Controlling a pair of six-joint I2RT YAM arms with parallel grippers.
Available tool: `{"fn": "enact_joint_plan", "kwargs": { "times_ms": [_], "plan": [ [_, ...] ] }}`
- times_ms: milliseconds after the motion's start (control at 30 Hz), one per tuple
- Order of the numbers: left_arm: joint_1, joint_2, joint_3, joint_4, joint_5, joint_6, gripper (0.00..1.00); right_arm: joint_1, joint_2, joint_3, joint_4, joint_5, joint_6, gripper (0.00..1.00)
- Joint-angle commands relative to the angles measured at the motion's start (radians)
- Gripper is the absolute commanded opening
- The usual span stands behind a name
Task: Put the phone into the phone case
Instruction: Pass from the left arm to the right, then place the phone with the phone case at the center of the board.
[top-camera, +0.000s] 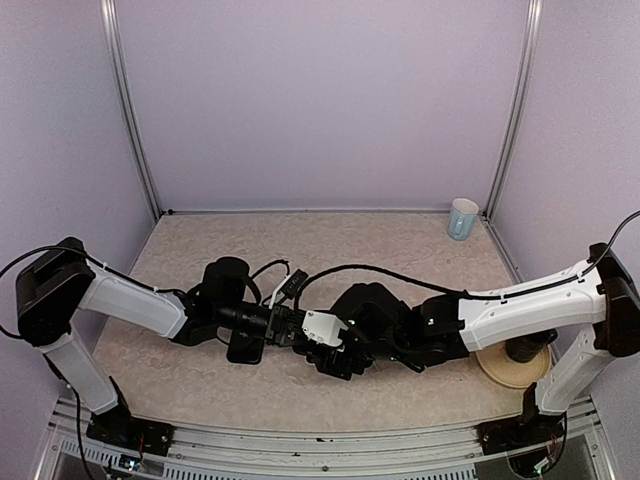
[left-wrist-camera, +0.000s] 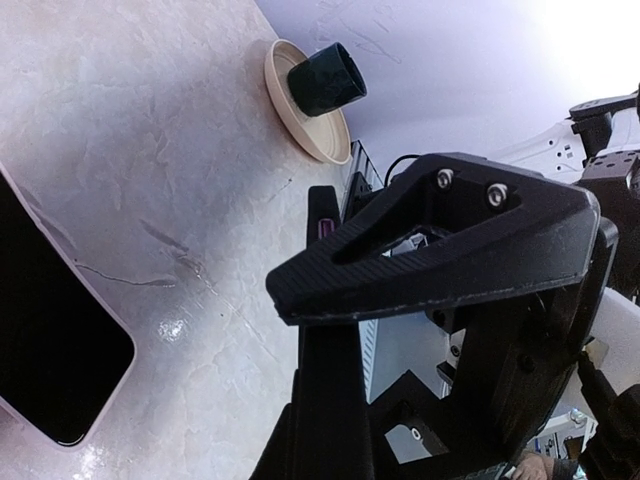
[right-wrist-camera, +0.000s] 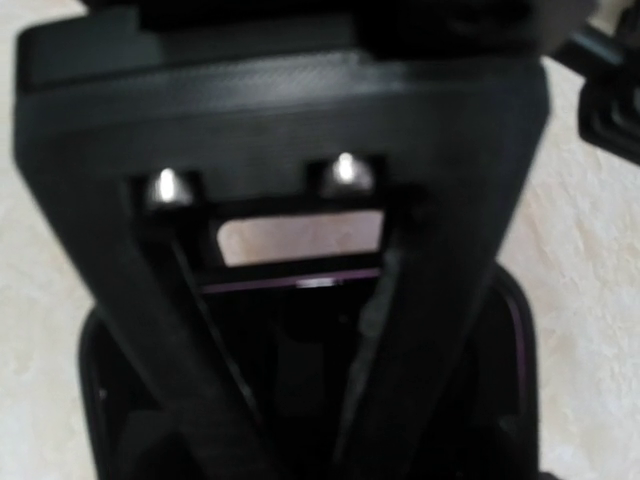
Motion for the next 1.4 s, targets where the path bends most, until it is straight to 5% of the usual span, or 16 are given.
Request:
{"fn": "enact_joint_plan", "kwargs": {
  "times_ms": [0, 133, 300, 1000, 1367],
  "plan": [
    [0.0, -0.01, 0.001, 0.083, 0.025, 0.003, 0.0, 0.007, 0.003, 0.021, 0.026, 0.015, 0.001, 0.77],
    [0.002, -0.005, 0.002, 0.086, 0.026, 0.0, 0.0, 0.007, -0.012, 0.014, 0.027, -0.008, 0.0, 0.65],
    [0.004, -0.005, 0.004, 0.085, 0.026, -0.001, 0.06, 0.007, -0.023, 0.012, 0.024, -0.011, 0.008, 0.62],
    [0.092, -0.167, -0.123, 0.009, -0.081, 0.036, 0.98, -0.069, -0.106, -0.039, -0.003, 0.04, 0.198, 0.57],
    [0.115, -0.281, -0.165, -0.085, -0.196, 0.071, 0.99, -0.143, -0.075, 0.028, -0.14, 0.198, 0.566, 0.58]
  ]
}}
